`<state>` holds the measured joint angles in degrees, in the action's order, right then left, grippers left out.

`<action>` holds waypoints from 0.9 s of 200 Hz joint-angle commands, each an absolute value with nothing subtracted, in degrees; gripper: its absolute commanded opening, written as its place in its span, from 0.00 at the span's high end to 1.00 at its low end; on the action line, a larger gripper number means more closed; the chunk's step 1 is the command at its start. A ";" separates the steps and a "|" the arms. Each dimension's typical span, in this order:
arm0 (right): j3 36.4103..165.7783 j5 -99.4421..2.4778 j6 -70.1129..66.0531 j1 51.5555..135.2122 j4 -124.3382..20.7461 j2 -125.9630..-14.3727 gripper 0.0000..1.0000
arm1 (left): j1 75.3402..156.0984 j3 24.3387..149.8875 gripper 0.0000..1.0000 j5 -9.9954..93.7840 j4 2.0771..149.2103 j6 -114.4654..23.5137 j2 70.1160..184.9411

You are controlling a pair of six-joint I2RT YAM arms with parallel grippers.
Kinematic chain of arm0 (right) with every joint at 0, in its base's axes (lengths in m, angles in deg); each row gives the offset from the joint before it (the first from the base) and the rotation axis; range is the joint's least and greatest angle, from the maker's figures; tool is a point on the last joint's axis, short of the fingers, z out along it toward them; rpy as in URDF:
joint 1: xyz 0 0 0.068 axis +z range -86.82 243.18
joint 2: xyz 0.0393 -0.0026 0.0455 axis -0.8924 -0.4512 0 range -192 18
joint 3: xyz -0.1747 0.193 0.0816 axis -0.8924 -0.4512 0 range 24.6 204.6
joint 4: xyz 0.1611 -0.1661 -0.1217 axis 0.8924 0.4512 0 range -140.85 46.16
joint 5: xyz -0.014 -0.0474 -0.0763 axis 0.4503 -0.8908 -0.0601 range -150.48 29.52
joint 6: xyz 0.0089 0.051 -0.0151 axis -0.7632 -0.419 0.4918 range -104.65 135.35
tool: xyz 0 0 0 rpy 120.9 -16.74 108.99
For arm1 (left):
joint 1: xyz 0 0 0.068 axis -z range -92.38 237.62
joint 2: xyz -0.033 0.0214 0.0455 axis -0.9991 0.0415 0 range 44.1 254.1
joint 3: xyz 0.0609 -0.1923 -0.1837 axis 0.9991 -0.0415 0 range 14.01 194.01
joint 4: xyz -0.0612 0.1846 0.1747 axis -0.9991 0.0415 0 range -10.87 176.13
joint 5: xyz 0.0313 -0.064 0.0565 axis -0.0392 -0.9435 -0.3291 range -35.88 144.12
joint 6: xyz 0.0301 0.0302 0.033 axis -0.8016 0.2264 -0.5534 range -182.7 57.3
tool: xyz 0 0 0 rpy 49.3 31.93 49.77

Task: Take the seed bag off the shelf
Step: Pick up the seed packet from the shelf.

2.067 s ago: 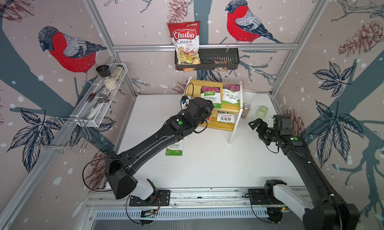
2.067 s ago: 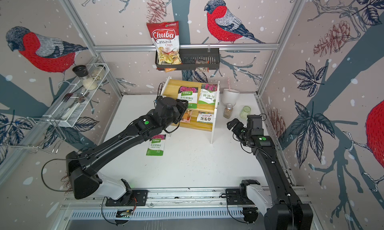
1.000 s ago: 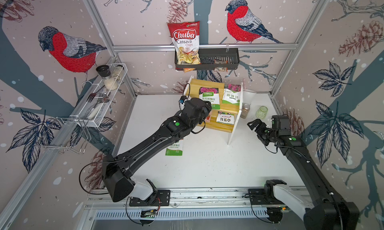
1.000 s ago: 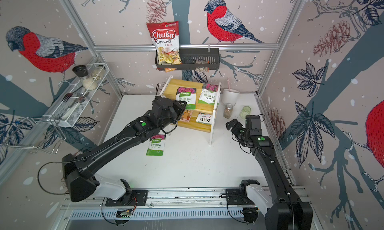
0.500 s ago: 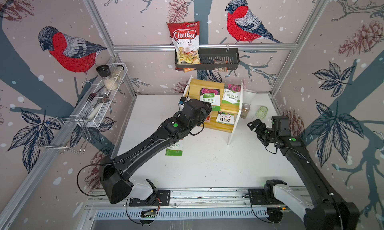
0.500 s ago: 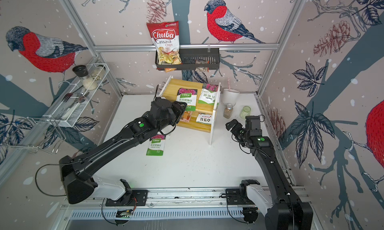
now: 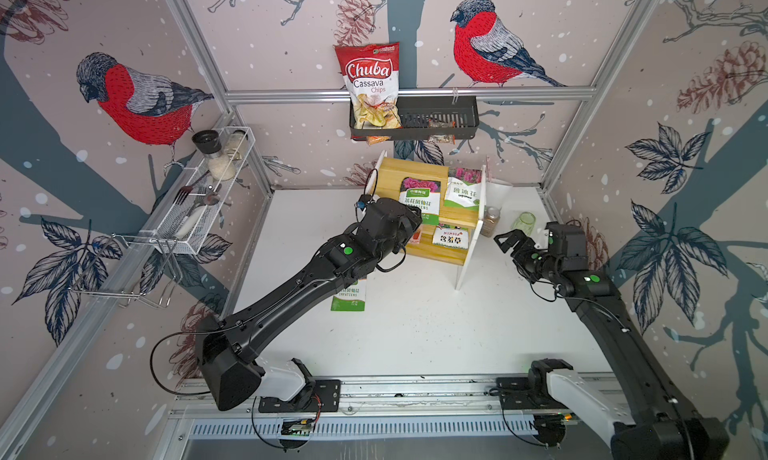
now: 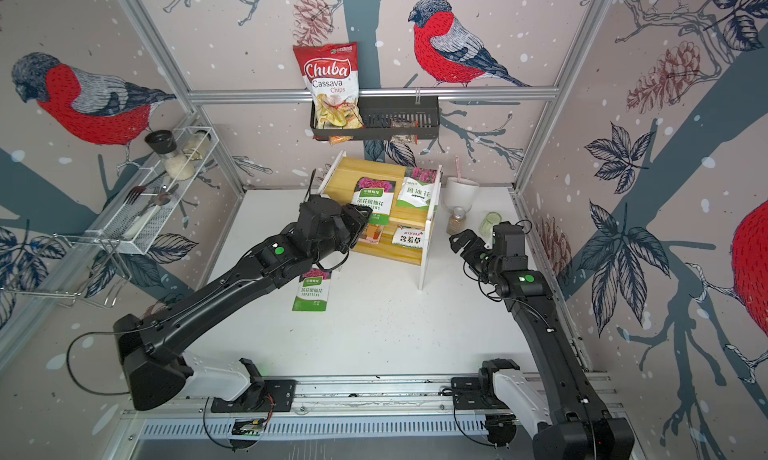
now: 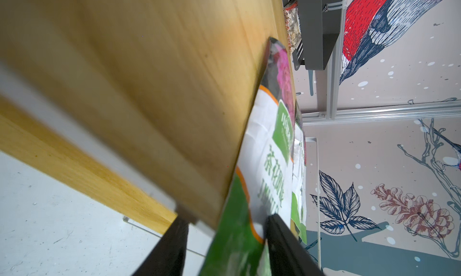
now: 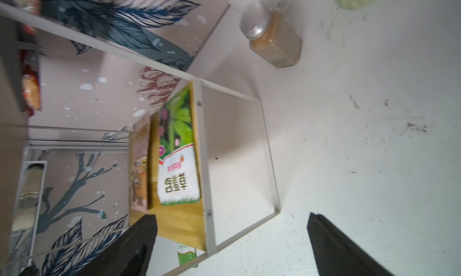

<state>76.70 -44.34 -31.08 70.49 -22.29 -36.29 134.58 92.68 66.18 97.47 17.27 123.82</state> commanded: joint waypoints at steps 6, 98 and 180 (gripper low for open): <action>81.55 -42.96 -31.14 71.75 -25.93 -35.28 0.00 | 134.64 93.23 0.46 66.23 100.14 15.88 123.99; 89.81 -43.59 -33.40 79.39 -32.39 -36.47 0.00 | 134.60 92.06 0.46 66.13 100.05 15.91 123.09; 87.75 -46.60 -33.60 82.98 -28.87 -38.98 0.00 | 134.64 91.49 0.46 66.78 100.40 15.94 121.45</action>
<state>88.50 -44.25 -32.96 82.69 -30.46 -38.65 134.58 91.87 66.22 98.72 16.74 122.18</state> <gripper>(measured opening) 0.998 0.541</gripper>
